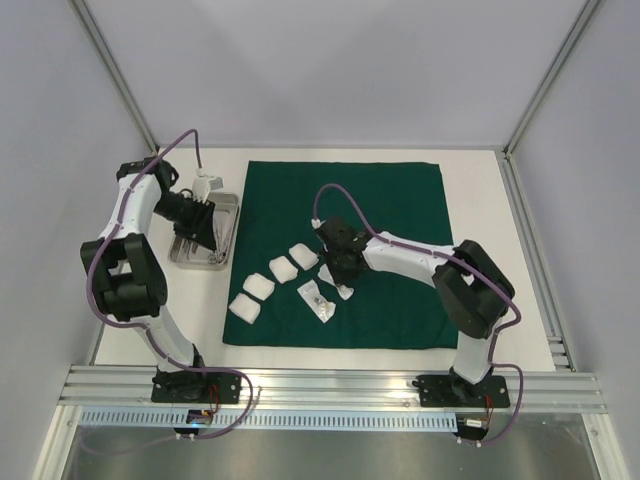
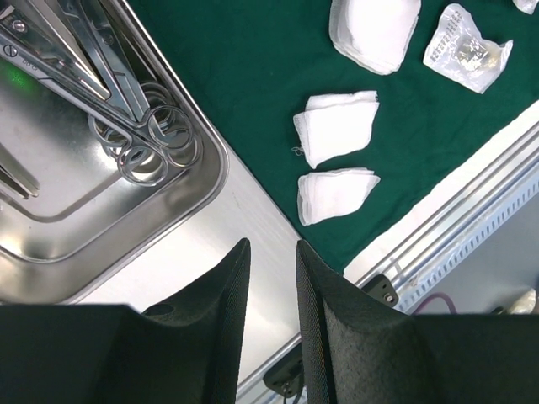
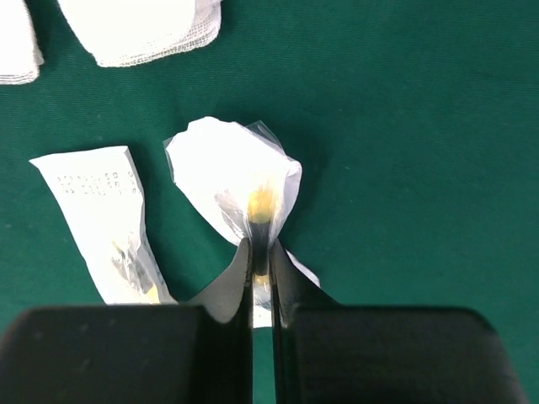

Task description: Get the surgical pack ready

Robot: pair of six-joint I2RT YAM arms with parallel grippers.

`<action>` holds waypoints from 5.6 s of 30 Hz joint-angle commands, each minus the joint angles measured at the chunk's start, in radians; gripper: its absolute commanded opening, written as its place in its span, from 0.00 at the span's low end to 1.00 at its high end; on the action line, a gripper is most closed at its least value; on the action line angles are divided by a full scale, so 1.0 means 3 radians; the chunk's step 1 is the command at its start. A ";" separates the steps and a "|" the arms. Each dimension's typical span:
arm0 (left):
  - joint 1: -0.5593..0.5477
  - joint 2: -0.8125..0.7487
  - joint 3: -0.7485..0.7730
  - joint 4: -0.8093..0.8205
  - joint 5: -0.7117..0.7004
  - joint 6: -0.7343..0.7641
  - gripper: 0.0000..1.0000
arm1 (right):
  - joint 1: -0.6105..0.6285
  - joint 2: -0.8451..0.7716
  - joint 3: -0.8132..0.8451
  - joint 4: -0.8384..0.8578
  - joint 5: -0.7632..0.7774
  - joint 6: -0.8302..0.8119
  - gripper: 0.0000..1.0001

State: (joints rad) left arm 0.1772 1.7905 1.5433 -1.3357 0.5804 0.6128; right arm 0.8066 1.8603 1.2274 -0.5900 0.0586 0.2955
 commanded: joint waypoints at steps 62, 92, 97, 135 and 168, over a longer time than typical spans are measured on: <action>0.0109 0.0029 0.0474 0.1082 0.0448 -0.1081 0.00 | 0.0793 -0.0888 0.0219 0.1087 0.0838 -0.0489 0.69; 0.0258 0.1559 0.1442 0.1149 -0.0099 -0.1225 0.31 | 0.0742 -0.0740 0.0321 0.0990 0.0827 -0.0520 0.68; 0.0258 0.1447 0.1442 0.1200 -0.0222 -0.1164 0.49 | 0.0732 -0.0679 0.0347 0.0862 0.0868 -0.0499 0.69; 0.0003 -0.0384 0.0261 0.0873 0.0309 -0.0775 0.66 | 0.0722 -0.0208 -0.0282 0.0259 0.0163 -0.0192 0.02; -0.1153 -0.0380 -0.0307 0.0352 0.1409 -0.0253 0.68 | 0.0911 -0.0924 0.0045 0.0980 0.0035 -0.0806 0.00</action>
State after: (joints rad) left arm -0.1596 1.6684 1.4078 -1.2530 0.9787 0.5297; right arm 1.0733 1.5711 1.1942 -0.3382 0.0807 0.0742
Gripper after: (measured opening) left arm 0.683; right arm 0.039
